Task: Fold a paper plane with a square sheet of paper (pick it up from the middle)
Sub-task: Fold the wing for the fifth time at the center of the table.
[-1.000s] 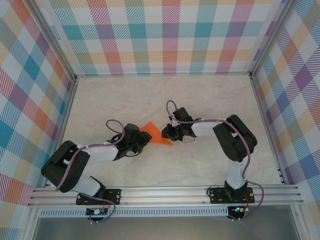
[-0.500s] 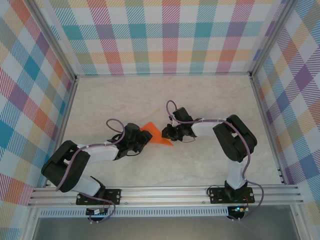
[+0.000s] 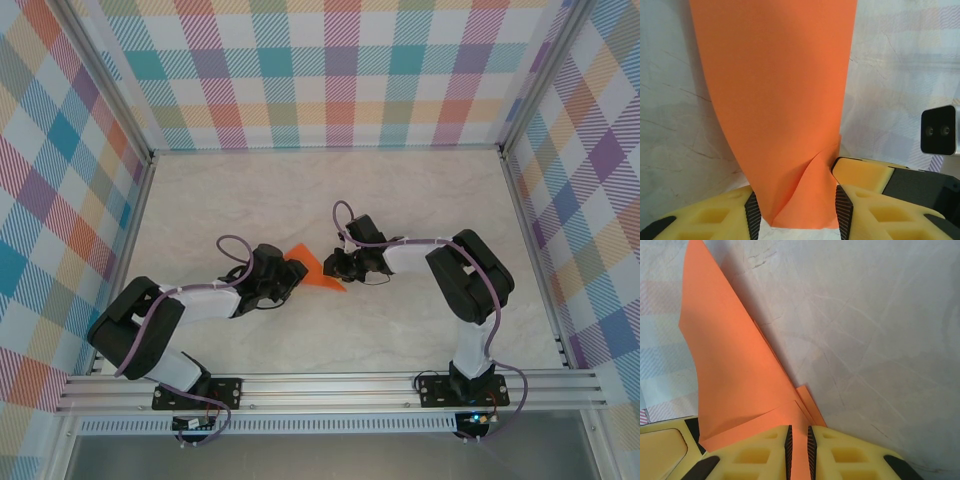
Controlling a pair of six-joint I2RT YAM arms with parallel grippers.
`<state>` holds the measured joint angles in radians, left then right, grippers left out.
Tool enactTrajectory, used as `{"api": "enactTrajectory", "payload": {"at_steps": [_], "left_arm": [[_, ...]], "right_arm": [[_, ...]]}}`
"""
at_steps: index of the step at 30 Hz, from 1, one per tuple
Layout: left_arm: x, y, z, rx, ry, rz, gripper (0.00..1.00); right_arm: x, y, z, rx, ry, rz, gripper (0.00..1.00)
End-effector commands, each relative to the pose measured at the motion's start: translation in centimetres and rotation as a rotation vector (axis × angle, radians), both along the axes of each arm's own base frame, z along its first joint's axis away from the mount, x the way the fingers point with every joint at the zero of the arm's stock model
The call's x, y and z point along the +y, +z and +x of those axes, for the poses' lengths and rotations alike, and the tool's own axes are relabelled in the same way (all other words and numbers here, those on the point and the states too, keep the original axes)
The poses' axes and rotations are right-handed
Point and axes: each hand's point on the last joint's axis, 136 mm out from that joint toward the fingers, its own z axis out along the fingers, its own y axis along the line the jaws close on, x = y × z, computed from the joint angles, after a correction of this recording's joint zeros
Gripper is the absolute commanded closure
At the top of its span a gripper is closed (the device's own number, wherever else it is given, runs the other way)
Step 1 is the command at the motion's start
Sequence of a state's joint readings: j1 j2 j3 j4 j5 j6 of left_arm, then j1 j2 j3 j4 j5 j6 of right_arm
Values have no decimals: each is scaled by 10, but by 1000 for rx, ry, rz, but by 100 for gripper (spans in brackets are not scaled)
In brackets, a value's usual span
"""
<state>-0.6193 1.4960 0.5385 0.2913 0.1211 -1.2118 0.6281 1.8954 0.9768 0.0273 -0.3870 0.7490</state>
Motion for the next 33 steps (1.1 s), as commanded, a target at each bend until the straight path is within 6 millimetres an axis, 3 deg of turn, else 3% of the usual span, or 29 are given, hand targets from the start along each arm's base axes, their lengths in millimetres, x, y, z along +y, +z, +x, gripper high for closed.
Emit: {"api": "enactTrajectory", "payload": {"at_steps": [1, 10, 15, 18, 26, 33], "left_arm": [[-9, 7, 6, -31, -15, -11, 56], [-8, 7, 12, -47, 5, 0, 67], [-7, 4, 12, -31, 6, 12, 86], [-7, 4, 10, -12, 1, 23, 92], [-3, 5, 0, 87, 8, 64, 97], [1, 18, -3, 133, 34, 88, 98]], "right_arm": [[-14, -22, -13, 64, -16, -62, 81], [-10, -10, -13, 17, 10, -24, 80], [-6, 23, -6, -133, 70, 28, 73], [-5, 48, -1, -257, 108, 46, 66], [-19, 84, -1, -573, 183, 45, 47], [-16, 101, -30, -882, 359, 65, 48]]}}
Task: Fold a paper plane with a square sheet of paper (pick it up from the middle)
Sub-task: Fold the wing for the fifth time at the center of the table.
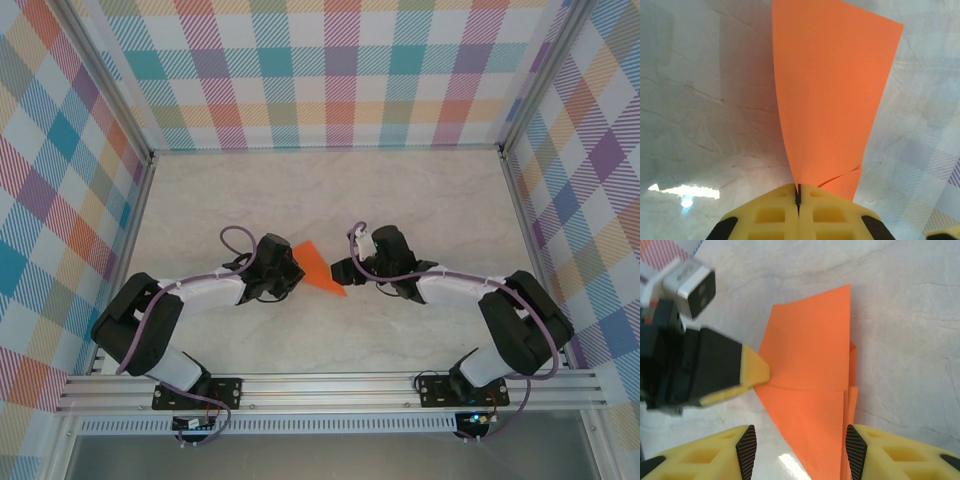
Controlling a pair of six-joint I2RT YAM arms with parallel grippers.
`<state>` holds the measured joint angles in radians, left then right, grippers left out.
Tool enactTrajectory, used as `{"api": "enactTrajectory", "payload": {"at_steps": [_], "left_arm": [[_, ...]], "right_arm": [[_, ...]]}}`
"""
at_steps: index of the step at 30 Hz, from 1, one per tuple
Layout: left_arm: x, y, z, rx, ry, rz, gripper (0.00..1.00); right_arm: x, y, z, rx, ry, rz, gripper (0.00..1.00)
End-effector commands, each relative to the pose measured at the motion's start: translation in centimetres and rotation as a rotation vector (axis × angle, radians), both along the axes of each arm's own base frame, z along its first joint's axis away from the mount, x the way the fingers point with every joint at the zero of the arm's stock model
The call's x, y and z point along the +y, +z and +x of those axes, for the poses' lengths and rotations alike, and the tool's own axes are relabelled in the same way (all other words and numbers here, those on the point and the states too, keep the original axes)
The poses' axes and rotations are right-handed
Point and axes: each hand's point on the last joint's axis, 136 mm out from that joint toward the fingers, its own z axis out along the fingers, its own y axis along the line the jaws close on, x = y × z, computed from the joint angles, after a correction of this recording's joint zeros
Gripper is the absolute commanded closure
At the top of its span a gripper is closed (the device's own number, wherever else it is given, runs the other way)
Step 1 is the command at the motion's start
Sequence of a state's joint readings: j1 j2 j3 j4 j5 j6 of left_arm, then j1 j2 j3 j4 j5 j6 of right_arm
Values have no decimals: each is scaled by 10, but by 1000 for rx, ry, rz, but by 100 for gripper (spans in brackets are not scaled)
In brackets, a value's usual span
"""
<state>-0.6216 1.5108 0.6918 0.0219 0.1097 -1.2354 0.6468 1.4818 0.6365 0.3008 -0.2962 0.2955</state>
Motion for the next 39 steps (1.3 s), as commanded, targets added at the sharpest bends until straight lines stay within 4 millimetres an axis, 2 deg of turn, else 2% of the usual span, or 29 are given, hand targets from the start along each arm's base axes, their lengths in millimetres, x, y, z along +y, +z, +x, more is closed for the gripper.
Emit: {"api": "enactTrajectory", "payload": {"at_steps": [1, 4, 11, 15, 19, 25, 31, 39], "left_arm": [[2, 14, -4, 21, 14, 22, 98], [1, 21, -4, 20, 16, 19, 98], [2, 33, -5, 15, 14, 20, 98], [3, 33, -5, 18, 15, 26, 98], [3, 33, -6, 19, 16, 26, 98], [2, 33, -6, 23, 16, 23, 98], [0, 35, -3, 18, 16, 19, 98], [-3, 33, 0, 23, 14, 19, 96]], "right_arm": [[14, 26, -8, -284, 126, 12, 48], [24, 28, -17, -384, 177, -10, 48], [52, 8, -32, -474, 292, -50, 44], [64, -7, -35, -489, 345, -81, 46], [73, -11, -31, -523, 356, -92, 50], [76, -23, -21, -574, 324, -150, 60], [74, -31, -12, -612, 289, -188, 65], [73, -37, -9, -608, 267, -195, 73]]}}
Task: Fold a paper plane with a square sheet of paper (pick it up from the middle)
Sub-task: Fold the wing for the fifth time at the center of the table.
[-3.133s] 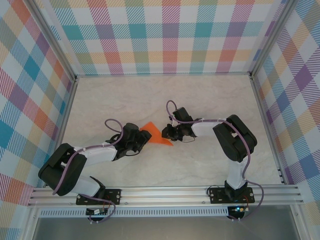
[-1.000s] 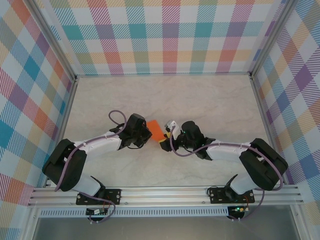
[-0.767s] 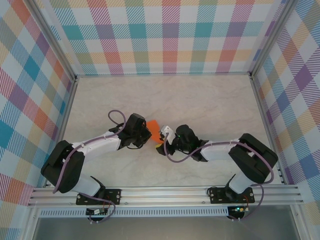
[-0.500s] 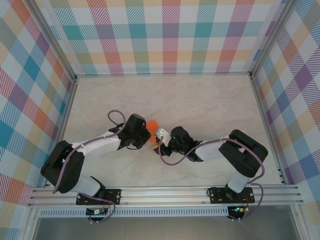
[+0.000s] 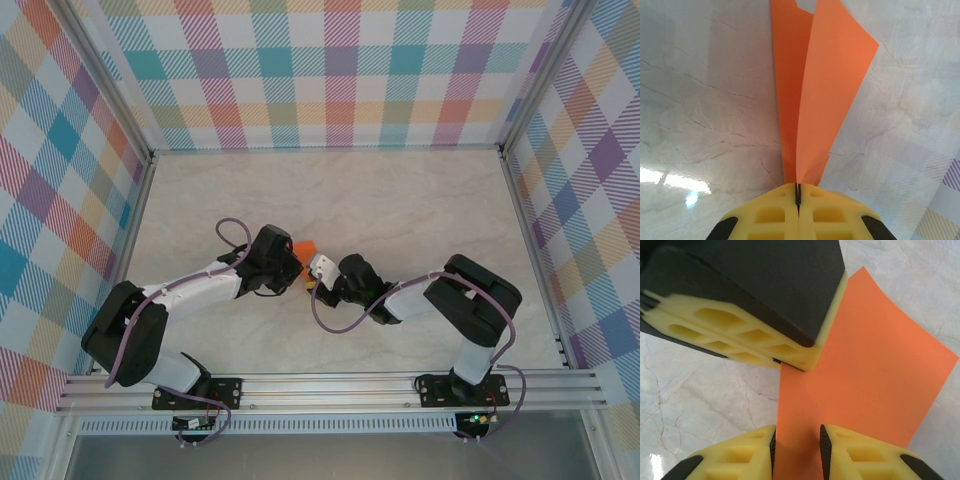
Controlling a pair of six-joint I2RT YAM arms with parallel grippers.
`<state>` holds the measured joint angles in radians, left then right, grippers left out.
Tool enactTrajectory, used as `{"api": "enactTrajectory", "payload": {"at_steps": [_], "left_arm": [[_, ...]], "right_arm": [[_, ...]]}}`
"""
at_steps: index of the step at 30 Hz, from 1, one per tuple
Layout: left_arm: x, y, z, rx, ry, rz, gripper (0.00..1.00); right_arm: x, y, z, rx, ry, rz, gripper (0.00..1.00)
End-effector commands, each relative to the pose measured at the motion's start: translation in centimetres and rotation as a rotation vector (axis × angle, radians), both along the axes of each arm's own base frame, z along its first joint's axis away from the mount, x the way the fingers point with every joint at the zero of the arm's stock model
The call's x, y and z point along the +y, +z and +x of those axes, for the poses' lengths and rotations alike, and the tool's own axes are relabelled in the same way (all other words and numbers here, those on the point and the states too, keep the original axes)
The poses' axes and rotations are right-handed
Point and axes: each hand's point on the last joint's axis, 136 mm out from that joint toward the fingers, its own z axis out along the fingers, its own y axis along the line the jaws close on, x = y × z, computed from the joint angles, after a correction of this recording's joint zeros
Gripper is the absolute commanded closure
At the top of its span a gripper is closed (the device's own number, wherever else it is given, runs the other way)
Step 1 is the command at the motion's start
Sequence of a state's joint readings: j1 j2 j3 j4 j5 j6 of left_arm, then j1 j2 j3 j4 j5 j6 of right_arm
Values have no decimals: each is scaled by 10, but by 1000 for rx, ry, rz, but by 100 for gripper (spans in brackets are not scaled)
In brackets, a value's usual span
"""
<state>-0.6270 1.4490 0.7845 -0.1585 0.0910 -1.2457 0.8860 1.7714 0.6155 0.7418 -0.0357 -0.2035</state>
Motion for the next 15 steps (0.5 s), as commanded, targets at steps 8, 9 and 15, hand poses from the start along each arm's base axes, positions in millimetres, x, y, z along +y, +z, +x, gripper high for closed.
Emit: {"api": "enactTrajectory", "payload": {"at_steps": [8, 9, 15], "left_arm": [[-5, 8, 2, 0, -3, -3, 90], [-5, 8, 2, 0, -2, -1, 87], [12, 18, 5, -30, 20, 58, 64]], "right_arm": [[3, 1, 5, -16, -33, 39, 87], [3, 1, 5, -11, -36, 39, 89], [1, 0, 2, 46, -51, 67, 92]]}}
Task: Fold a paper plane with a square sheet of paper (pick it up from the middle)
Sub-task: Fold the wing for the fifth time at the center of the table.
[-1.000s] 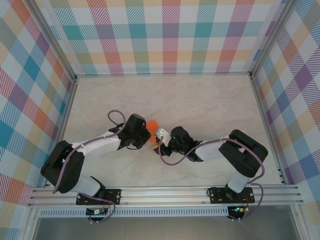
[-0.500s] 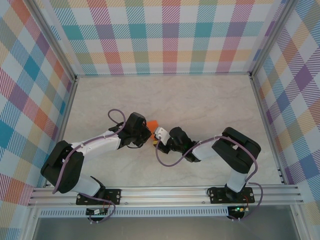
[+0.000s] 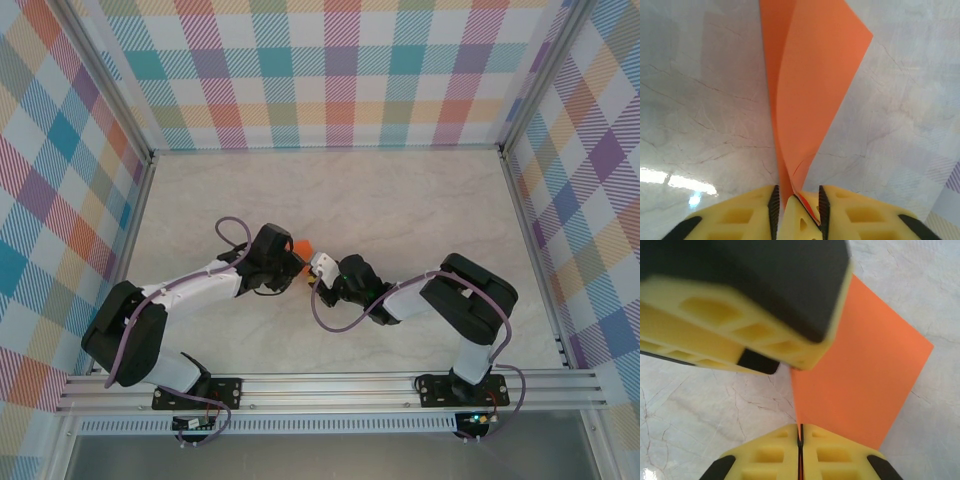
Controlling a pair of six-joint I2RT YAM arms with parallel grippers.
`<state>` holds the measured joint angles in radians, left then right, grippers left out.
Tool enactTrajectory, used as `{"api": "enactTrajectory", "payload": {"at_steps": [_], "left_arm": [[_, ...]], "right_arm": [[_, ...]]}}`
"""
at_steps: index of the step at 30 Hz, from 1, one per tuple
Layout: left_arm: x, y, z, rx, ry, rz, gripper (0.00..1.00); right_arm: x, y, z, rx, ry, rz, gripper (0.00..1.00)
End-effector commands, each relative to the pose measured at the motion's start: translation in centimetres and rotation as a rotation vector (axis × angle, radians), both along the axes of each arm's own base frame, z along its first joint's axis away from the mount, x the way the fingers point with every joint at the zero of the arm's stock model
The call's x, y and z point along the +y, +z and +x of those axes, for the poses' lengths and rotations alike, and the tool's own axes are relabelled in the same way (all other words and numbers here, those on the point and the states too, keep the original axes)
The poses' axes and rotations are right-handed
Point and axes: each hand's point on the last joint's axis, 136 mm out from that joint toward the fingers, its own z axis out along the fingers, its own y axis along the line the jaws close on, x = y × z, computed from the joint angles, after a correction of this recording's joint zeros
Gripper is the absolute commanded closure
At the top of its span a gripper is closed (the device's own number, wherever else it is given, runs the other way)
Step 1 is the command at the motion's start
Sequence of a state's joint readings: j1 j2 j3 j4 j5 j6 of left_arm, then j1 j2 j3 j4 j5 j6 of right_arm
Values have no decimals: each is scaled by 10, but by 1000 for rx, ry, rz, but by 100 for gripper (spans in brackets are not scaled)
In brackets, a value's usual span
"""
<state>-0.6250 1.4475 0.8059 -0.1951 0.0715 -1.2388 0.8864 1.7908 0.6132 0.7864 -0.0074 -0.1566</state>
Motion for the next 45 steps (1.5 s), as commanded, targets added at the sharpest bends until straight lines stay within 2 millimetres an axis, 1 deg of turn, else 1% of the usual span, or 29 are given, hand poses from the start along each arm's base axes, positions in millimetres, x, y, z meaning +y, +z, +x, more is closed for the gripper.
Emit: {"api": "enactTrajectory", "payload": {"at_steps": [1, 3, 4, 7, 9, 14, 19, 23, 24, 31, 34, 40, 45], "left_arm": [[13, 17, 4, -38, 20, 41, 59], [20, 22, 8, -56, 33, 45, 52], [28, 18, 3, -35, 37, 68, 47], [39, 18, 3, -39, 48, 91, 37], [44, 18, 2, -44, 56, 97, 34], [56, 15, -1, -53, 73, 110, 29], [57, 14, -3, -68, 69, 110, 27], [57, 7, -7, -54, 62, 105, 27], [53, 11, -1, -80, 60, 83, 27], [47, 9, -2, -99, 28, 54, 27], [45, 8, -2, -106, 19, 46, 27], [43, 8, -1, -122, 6, 36, 27], [41, 7, 0, -129, -1, 33, 28]], "right_arm": [[0, 0, -6, 53, -6, 49, 93], [-1, 0, -7, 105, -14, 80, 92], [-1, 1, -8, 128, -16, 92, 92], [-3, 1, -9, 202, -19, 129, 92], [-4, 0, -9, 252, -28, 151, 91], [-9, -2, -4, 393, -65, 223, 90], [-10, -2, 0, 521, -91, 284, 87], [-8, -6, 3, 586, -116, 293, 85], [-8, -8, 4, 602, -125, 296, 85], [-8, -19, 5, 721, -166, 315, 85], [-11, -24, 6, 769, -199, 326, 85], [-22, -32, 15, 876, -278, 371, 86], [-28, -34, 19, 934, -312, 416, 87]]}}
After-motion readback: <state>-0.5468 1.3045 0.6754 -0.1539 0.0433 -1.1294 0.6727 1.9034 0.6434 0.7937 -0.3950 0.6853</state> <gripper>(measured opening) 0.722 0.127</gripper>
